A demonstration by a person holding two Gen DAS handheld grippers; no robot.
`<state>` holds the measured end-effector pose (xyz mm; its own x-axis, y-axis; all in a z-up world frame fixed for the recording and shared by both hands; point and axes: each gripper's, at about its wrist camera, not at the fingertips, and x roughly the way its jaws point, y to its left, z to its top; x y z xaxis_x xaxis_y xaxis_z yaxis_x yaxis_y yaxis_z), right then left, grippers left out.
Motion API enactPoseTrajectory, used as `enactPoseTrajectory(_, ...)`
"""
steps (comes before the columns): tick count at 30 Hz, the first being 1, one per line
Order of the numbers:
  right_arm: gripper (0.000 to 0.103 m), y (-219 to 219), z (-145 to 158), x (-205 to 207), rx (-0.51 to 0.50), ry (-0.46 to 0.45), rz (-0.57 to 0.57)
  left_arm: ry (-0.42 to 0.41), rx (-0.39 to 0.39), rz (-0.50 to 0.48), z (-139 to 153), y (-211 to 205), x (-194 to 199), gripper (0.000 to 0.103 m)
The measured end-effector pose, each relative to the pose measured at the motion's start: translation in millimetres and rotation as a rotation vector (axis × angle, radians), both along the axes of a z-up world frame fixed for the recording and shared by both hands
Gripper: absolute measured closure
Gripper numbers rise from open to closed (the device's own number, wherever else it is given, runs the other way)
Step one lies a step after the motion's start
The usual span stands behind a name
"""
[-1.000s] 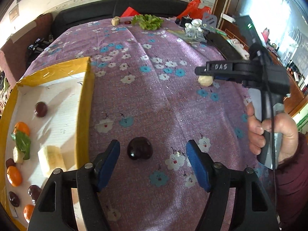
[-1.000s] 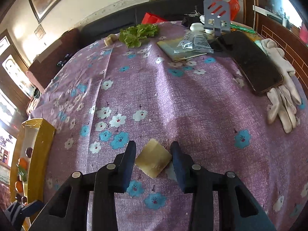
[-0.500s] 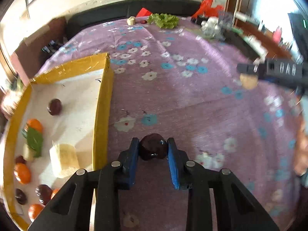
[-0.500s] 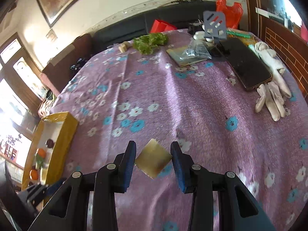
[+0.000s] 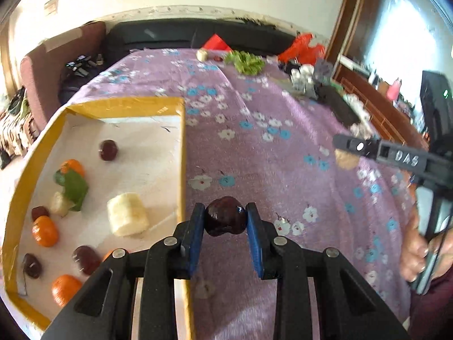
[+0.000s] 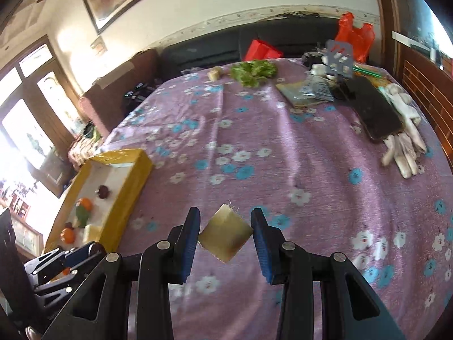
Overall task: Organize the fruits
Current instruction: 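Carry the plum and banana chunk into the tray and open both tools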
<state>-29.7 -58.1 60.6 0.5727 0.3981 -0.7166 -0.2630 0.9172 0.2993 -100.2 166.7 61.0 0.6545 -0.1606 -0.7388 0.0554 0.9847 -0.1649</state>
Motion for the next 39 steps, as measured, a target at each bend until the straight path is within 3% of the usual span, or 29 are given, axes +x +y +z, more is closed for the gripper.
enactPoseTrajectory(8,0.062,69,21,-29,0.026,-0.049,0.16,-0.034,-0.11,0.202,17,68,-40,0.075)
enactPoseTrajectory(14,0.062,143,21,-61,-0.01,-0.064,0.333,-0.026,0.01,0.36,4,107,-55,0.075)
enactPoseTrajectory(18,0.062,188,9,-80,-0.064,-0.06,0.433,0.003,-0.017,0.435,-8,141,-59,0.075)
enactPoseTrajectory(23,0.062,223,-6,-95,-0.154,-0.078,0.501,0.03,-0.05,0.489,-20,170,-61,0.074)
enactPoseTrajectory(29,0.062,250,-24,-105,-0.227,-0.068,0.559,0.027,-0.1,0.488,-19,180,-65,0.074)
enactPoseTrajectory(32,0.061,254,-29,-109,-0.251,-0.078,0.555,0.013,-0.132,0.494,-14,182,-71,0.061)
enactPoseTrajectory(34,0.061,253,-28,-112,-0.269,-0.105,0.547,-0.016,-0.138,0.511,-8,182,-79,0.043)
enactPoseTrajectory(39,0.062,242,-11,-112,-0.227,-0.125,0.528,-0.067,-0.149,0.53,8,181,-92,0.033)
